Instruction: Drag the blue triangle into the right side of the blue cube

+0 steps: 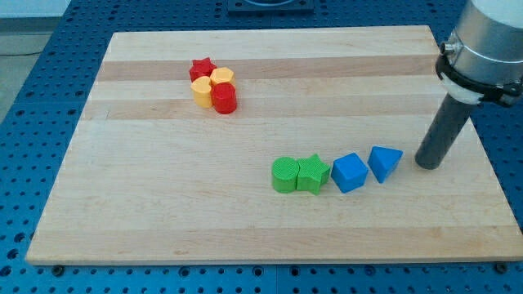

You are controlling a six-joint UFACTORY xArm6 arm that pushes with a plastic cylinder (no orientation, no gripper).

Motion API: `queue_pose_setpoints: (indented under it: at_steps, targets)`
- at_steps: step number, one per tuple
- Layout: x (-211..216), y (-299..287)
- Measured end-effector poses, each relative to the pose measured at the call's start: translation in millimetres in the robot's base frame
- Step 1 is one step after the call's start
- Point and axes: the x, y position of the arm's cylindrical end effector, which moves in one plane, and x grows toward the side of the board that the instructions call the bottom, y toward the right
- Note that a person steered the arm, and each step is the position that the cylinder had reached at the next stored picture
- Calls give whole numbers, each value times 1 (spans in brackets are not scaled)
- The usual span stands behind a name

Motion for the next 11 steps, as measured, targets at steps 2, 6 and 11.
queue_pose_setpoints:
  at_steps: [2,6,11]
  targets:
    - [8,-16]
    - [0,-6]
    - [3,-44]
